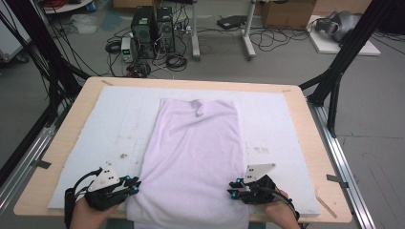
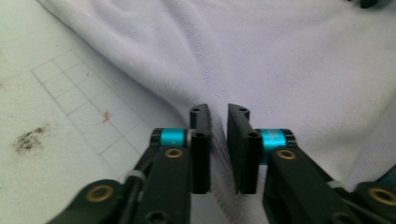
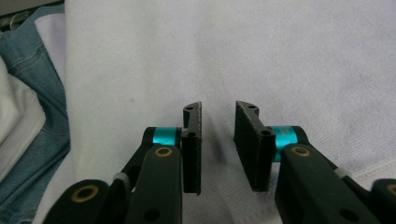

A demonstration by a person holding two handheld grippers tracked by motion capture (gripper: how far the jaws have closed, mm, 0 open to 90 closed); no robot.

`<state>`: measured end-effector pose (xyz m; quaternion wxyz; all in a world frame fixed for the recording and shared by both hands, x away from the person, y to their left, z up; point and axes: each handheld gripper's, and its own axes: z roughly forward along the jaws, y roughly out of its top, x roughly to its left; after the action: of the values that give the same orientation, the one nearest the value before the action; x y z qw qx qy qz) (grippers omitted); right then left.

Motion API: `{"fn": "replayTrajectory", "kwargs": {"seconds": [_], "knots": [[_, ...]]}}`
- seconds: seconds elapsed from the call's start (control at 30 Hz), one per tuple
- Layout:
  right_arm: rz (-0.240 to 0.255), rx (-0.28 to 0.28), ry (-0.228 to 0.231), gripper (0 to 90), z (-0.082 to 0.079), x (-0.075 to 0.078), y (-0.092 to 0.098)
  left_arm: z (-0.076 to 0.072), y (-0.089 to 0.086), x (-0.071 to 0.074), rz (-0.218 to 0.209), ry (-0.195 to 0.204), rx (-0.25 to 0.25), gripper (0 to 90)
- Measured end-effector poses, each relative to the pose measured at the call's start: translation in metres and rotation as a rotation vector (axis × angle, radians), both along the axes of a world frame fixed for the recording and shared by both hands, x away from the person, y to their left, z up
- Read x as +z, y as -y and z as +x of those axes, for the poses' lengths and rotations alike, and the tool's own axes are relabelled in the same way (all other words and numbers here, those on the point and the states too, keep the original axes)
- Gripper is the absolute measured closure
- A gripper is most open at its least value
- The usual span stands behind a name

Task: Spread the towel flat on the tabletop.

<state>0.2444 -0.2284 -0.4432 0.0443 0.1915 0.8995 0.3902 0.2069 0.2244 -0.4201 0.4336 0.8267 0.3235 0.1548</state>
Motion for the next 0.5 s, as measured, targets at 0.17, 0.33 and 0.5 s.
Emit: {"fn": "replayTrajectory", "kwargs": {"seconds": [0.17, 0.33, 0.5], "knots": [[0.013, -0.020, 0.012, 70.6, 0.003, 0.008, 0.005, 0.011, 0.002, 0.000, -0.013, 0.024, -0.014, 69.1], [-0.025, -0.042, 0.021, 66.2, 0.010, 0.008, 0.005, 0.037, 0.015, -0.015, -0.002, -0.048, -0.046, 68.1], [-0.030, -0.038, 0.011, 87.2, 0.011, 0.002, 0.006, 0.043, 0.025, -0.026, 0.032, -0.084, -0.067, 84.5]]}}
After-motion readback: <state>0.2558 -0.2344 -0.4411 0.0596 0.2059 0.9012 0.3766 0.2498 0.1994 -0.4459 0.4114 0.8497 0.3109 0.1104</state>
